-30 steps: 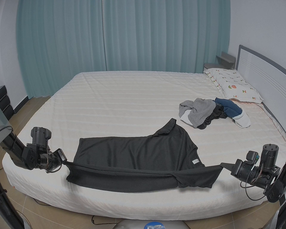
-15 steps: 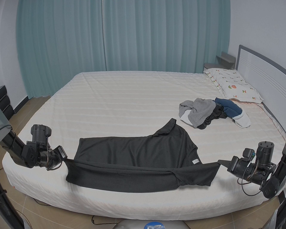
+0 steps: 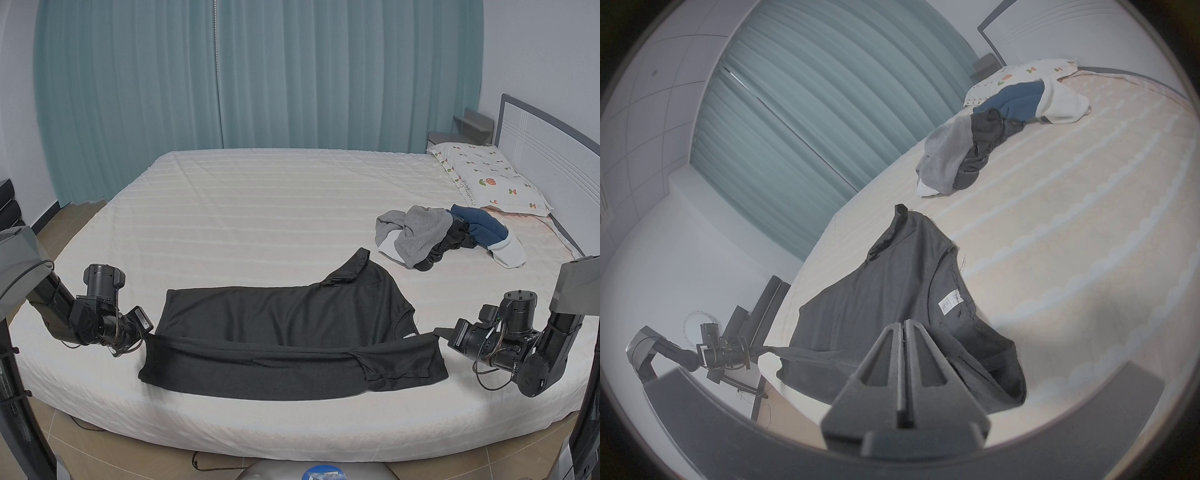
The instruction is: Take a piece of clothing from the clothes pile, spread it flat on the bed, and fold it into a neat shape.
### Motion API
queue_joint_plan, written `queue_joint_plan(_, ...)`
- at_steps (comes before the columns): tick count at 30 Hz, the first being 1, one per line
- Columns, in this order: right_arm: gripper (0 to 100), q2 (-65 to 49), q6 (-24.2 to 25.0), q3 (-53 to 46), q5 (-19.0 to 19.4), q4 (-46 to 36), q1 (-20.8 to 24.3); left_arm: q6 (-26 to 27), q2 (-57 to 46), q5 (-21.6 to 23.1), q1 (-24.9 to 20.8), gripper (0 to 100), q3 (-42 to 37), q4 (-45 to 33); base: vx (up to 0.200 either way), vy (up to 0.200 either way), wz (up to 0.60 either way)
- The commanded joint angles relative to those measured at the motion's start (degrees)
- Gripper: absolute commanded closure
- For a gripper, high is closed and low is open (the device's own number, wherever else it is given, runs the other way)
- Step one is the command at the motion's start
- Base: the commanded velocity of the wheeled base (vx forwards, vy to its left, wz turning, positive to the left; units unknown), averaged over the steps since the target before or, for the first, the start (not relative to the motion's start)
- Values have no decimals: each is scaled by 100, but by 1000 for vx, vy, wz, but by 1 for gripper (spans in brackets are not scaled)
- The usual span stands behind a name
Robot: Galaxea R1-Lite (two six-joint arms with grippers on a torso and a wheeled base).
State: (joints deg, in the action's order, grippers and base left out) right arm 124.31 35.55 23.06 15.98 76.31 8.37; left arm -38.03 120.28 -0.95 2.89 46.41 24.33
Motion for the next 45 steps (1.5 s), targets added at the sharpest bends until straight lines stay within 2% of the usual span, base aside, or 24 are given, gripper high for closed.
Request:
queue_joint_plan(1, 100, 621, -4, 383, -34, -29, -11, -257, 540, -28, -104, 100, 395, -16, 0, 0, 0)
queue_joint_plan(15, 100, 955, 58, 664, -113, 33, -46, -319, 856, -37, -104, 100, 668, -34, 0, 0, 0)
queue_joint_plan(20, 100, 1113, 66, 787, -113, 42, -11, -521, 953, -54, -104, 100, 782, -51, 0, 0, 0)
queue_joint_plan(21, 100, 1113, 66, 796, -113, 42, -11, -521, 962, -54, -104, 0, 782, -51, 0, 0, 0)
queue_joint_plan(22, 0, 1148, 84, 814, -113, 50, -11, -530, 979, -54, -104, 0, 782, -51, 0, 0, 0)
queue_joint_plan(26, 0, 1113, 137, 814, -104, 59, -11, -556, 971, -54, -104, 0, 782, -51, 0, 0, 0)
queue_joint_plan(30, 0, 973, 813, 752, -130, 217, 50, -565, 856, -46, -96, 0, 650, -60, 0, 0, 0)
queue_joint_plan(31, 0, 964, 840, 743, -130, 217, 50, -565, 848, -46, -96, 0, 632, -60, 0, 0, 0)
queue_joint_plan(33, 0, 823, 1341, 620, -139, 288, 173, -556, 470, 7, -60, 0, 290, 10, 0, 0, 0)
queue_joint_plan(34, 0, 823, 1341, 620, -139, 288, 173, -556, 470, 7, -60, 0, 290, 10, 0, 0, 0)
queue_joint_plan(38, 0, 647, 2088, 576, -122, 376, 94, -530, 100, 183, -16, 0, -88, 19, 0, 0, 0)
queue_joint_plan(45, 0, 770, 2738, 585, -86, 455, 59, -670, 162, 192, 71, 0, -18, -51, 0, 0, 0)
